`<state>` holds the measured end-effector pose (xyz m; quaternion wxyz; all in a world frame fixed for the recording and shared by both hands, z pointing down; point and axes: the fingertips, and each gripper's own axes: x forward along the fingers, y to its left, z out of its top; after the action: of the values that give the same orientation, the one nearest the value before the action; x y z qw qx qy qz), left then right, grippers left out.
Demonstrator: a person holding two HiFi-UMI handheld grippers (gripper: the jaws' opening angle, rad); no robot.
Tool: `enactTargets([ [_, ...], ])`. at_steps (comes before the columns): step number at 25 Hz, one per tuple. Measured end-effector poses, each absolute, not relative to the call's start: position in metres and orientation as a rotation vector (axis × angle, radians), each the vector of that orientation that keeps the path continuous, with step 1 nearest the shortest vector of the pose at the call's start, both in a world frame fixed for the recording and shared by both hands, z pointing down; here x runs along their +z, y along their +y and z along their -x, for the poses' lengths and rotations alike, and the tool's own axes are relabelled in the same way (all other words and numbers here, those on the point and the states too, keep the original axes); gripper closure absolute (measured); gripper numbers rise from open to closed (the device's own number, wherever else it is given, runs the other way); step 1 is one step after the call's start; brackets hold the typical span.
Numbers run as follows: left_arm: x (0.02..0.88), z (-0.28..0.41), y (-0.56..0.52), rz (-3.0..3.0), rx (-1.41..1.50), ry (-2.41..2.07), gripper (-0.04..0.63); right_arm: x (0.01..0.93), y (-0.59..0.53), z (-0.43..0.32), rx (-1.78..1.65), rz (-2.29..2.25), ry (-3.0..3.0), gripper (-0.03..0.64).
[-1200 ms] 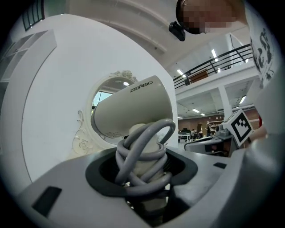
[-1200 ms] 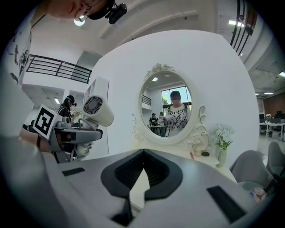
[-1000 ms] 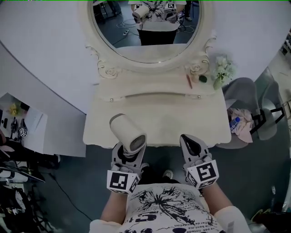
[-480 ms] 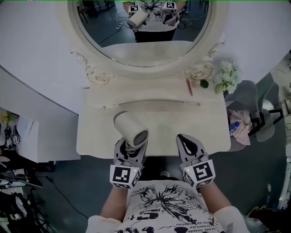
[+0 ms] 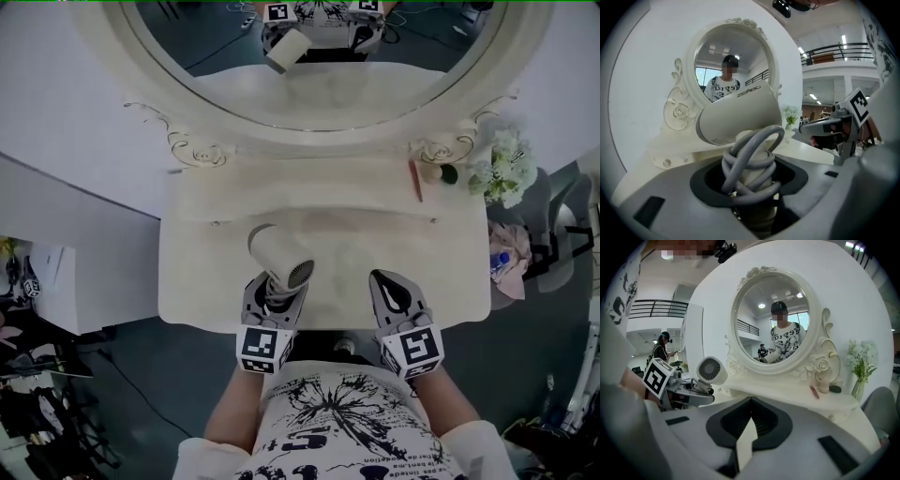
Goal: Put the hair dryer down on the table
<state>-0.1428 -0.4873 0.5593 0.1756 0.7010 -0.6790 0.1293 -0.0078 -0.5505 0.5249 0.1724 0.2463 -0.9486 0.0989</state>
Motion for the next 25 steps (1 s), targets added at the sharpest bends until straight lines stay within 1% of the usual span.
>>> enactTargets([
  [9,0.632,0.156,-0.496,-1.947,0.559,-1.788,0.354,0.560,-0.553,0.029,0.329,-0.659,-2.628,0.606],
  [25,0.682,0.152,-0.512,-1.835,0.733,-1.607,0.354,0.572,-0.565,0.030,0.365,-0.690,-2.594,0.606],
])
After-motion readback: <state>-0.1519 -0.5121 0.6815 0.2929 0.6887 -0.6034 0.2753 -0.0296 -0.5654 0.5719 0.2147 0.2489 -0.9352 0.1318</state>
